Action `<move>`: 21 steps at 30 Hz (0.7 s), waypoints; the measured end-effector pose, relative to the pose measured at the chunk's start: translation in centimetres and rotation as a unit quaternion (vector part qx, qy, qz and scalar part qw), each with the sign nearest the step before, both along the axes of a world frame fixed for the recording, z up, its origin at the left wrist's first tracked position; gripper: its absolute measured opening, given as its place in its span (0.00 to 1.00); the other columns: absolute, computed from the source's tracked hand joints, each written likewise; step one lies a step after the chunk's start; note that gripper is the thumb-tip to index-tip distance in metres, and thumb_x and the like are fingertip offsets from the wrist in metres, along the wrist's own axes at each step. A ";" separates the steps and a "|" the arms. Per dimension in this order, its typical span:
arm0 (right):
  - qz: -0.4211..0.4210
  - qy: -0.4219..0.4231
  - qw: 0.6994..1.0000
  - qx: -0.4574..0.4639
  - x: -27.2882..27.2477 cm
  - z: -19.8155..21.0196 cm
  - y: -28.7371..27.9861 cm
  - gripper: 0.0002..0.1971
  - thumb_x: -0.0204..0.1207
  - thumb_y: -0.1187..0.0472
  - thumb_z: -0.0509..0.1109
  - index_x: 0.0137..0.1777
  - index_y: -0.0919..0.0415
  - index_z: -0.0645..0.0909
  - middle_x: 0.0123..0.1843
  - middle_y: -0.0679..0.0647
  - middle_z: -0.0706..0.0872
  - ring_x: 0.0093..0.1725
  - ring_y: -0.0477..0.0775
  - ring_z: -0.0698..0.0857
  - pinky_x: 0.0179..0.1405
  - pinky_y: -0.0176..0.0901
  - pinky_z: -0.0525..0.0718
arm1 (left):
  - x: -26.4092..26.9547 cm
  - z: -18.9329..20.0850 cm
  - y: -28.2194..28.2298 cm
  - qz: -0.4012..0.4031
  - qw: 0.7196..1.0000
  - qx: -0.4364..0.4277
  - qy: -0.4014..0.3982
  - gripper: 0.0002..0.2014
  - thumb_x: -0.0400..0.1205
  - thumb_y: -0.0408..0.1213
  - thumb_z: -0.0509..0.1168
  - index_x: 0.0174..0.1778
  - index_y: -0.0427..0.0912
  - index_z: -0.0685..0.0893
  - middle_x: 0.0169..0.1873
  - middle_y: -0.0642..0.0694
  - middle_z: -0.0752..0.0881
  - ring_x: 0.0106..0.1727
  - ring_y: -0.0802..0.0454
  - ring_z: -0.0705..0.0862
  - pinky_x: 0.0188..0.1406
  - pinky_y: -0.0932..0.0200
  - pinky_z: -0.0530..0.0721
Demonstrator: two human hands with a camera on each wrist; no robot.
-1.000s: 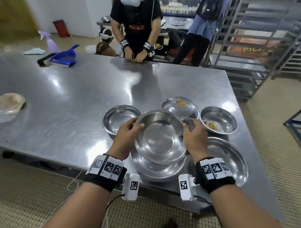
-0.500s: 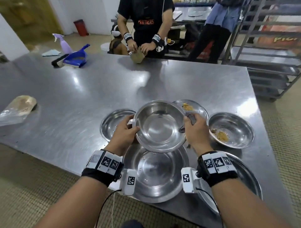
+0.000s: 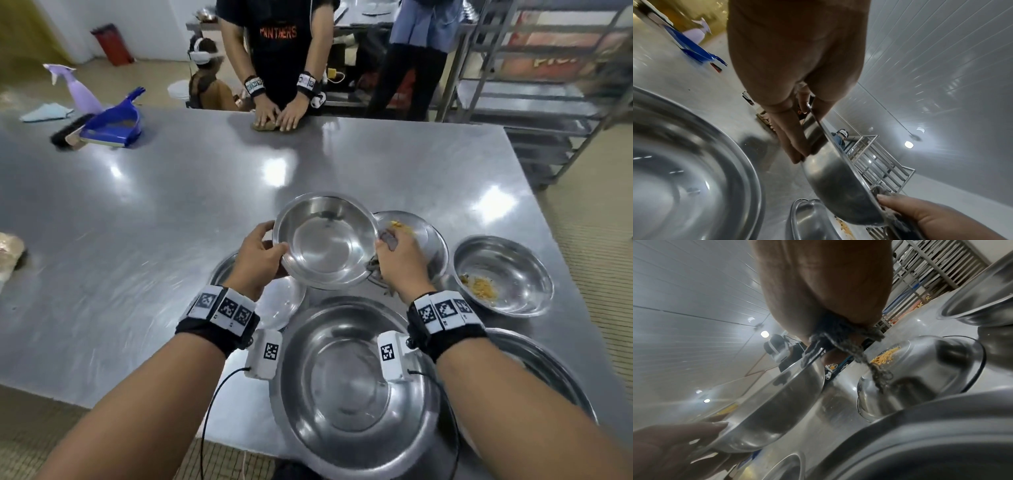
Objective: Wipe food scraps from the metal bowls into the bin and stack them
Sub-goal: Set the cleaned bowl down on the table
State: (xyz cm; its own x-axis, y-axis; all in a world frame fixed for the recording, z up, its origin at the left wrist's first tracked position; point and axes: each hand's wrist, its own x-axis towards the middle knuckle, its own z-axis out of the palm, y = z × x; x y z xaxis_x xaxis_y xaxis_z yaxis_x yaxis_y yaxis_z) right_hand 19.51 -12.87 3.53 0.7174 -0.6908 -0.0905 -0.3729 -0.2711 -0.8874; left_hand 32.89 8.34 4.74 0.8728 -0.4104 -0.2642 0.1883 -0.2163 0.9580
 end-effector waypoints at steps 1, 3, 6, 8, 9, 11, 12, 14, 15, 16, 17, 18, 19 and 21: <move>-0.006 0.014 1.000 -0.014 0.8 0.1 0.0 0.10 0.87 0.53 0.63 0.66 0.49 0.78 0.55 0.49 0.87 0.46 0.53 0.89 0.47 0.53 0.90 | 1.2 -0.2 -0.2 -0.007 1.000 0.002 0.002 0.23 0.87 0.24 0.66 0.77 0.46 0.78 0.54 0.30 0.91 0.48 0.34 0.94 0.50 0.36 0.95; -0.018 0.041 0.998 -0.036 2.4 0.0 -0.1 0.12 0.88 0.56 0.63 0.69 0.50 0.78 0.56 0.50 0.85 0.46 0.51 0.86 0.47 0.46 0.84 | 3.5 -0.7 -0.6 -0.024 1.000 0.001 0.000 0.23 0.87 0.23 0.65 0.77 0.45 0.78 0.54 0.30 0.90 0.47 0.32 0.94 0.47 0.36 0.95; -0.050 0.069 0.996 -0.033 4.6 -0.5 -0.1 0.15 0.87 0.56 0.64 0.71 0.54 0.79 0.56 0.47 0.84 0.53 0.54 0.85 0.55 0.48 0.81 | 6.5 -1.6 -1.5 -0.053 0.999 0.012 -0.008 0.22 0.88 0.24 0.65 0.76 0.46 0.78 0.52 0.32 0.91 0.45 0.32 0.94 0.47 0.33 0.95; -0.070 0.078 0.994 -0.023 5.8 -1.1 -0.2 0.14 0.87 0.56 0.64 0.71 0.55 0.80 0.56 0.46 0.84 0.57 0.54 0.84 0.55 0.45 0.76 | 8.3 -2.3 -1.9 -0.071 0.997 0.021 -0.007 0.23 0.87 0.26 0.66 0.78 0.46 0.77 0.52 0.32 0.91 0.44 0.32 0.94 0.47 0.31 0.94; -0.077 0.082 0.993 -0.023 6.5 -1.4 -0.1 0.15 0.87 0.56 0.64 0.71 0.55 0.80 0.57 0.46 0.84 0.57 0.55 0.84 0.55 0.43 0.76 | 9.3 -2.8 -2.1 -0.080 0.997 0.024 -0.006 0.23 0.87 0.26 0.66 0.79 0.46 0.77 0.52 0.33 0.91 0.44 0.32 0.94 0.47 0.31 0.94; -0.083 0.095 0.992 -0.028 7.3 -1.8 -0.1 0.16 0.87 0.55 0.64 0.72 0.54 0.80 0.59 0.49 0.86 0.56 0.56 0.84 0.53 0.42 0.75 | 10.8 -3.5 -2.4 -0.096 0.995 0.036 -0.009 0.24 0.87 0.28 0.67 0.79 0.47 0.77 0.53 0.32 0.91 0.43 0.32 0.95 0.47 0.31 0.94; -0.087 0.102 0.990 -0.029 7.9 -2.2 -0.2 0.17 0.87 0.54 0.64 0.73 0.53 0.79 0.61 0.51 0.87 0.57 0.57 0.85 0.53 0.43 0.75 | 11.6 -4.0 -2.6 -0.108 0.993 0.045 -0.011 0.25 0.86 0.30 0.68 0.79 0.49 0.77 0.53 0.32 0.91 0.44 0.32 0.95 0.47 0.31 0.94; -0.097 0.121 0.987 -0.037 8.7 -3.0 -0.3 0.19 0.86 0.52 0.64 0.75 0.53 0.77 0.64 0.55 0.87 0.59 0.62 0.85 0.55 0.46 0.75 | 13.2 -5.0 -3.0 -0.131 0.989 0.063 -0.020 0.26 0.83 0.34 0.70 0.78 0.51 0.77 0.54 0.34 0.92 0.46 0.34 0.95 0.49 0.31 0.94; -0.099 0.135 0.985 -0.041 9.0 -3.3 -0.3 0.20 0.85 0.52 0.63 0.76 0.54 0.76 0.64 0.56 0.87 0.59 0.63 0.84 0.55 0.47 0.74 | 13.9 -5.5 -3.2 -0.140 0.987 0.073 -0.026 0.26 0.81 0.37 0.71 0.77 0.53 0.78 0.55 0.36 0.92 0.48 0.35 0.95 0.51 0.32 0.94; -0.100 0.144 0.983 -0.043 9.3 -3.6 -0.3 0.20 0.85 0.53 0.63 0.76 0.55 0.77 0.62 0.56 0.87 0.57 0.63 0.84 0.53 0.47 0.74 | 14.5 -6.0 -3.5 -0.150 0.985 0.080 -0.031 0.26 0.80 0.39 0.72 0.75 0.55 0.78 0.55 0.38 0.92 0.49 0.37 0.94 0.52 0.33 0.93; -0.098 0.150 0.983 -0.042 9.6 -3.8 -0.3 0.19 0.84 0.54 0.62 0.74 0.56 0.78 0.60 0.56 0.88 0.55 0.63 0.85 0.52 0.46 0.74 | 15.0 -6.4 -3.7 -0.159 0.983 0.088 -0.038 0.25 0.81 0.39 0.72 0.75 0.56 0.78 0.56 0.40 0.92 0.50 0.38 0.94 0.54 0.34 0.93; -0.096 0.152 0.983 -0.038 9.8 -4.2 -0.3 0.18 0.84 0.56 0.62 0.72 0.57 0.79 0.57 0.55 0.89 0.54 0.63 0.86 0.51 0.46 0.75 | 15.3 -6.4 -3.7 -0.166 0.980 0.097 -0.047 0.25 0.82 0.38 0.72 0.75 0.55 0.78 0.56 0.41 0.92 0.51 0.40 0.94 0.56 0.35 0.93; -0.094 0.153 0.983 -0.034 10.0 -4.4 -0.2 0.18 0.83 0.56 0.61 0.71 0.57 0.79 0.56 0.55 0.89 0.54 0.62 0.86 0.51 0.46 0.77 | 15.6 -6.6 -3.7 -0.172 0.978 0.104 -0.054 0.24 0.84 0.37 0.71 0.76 0.54 0.78 0.56 0.42 0.92 0.52 0.41 0.93 0.57 0.36 0.93; -0.090 0.160 0.983 -0.026 10.3 -4.6 0.2 0.17 0.82 0.55 0.61 0.68 0.55 0.81 0.55 0.53 0.88 0.54 0.60 0.87 0.52 0.47 0.79 | 16.1 -6.9 -3.5 -0.179 0.976 0.114 -0.052 0.25 0.85 0.35 0.71 0.78 0.52 0.77 0.56 0.43 0.91 0.52 0.42 0.93 0.58 0.36 0.92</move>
State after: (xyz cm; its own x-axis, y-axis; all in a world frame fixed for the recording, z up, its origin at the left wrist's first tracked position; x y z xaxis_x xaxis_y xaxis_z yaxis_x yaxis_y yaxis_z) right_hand 29.83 -12.68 -1.10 0.5241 -0.8130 -0.2537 -0.6768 -0.2167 -0.7036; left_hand 49.00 4.85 -2.14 0.7111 -0.6346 -0.3026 -0.0341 -0.4610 0.8868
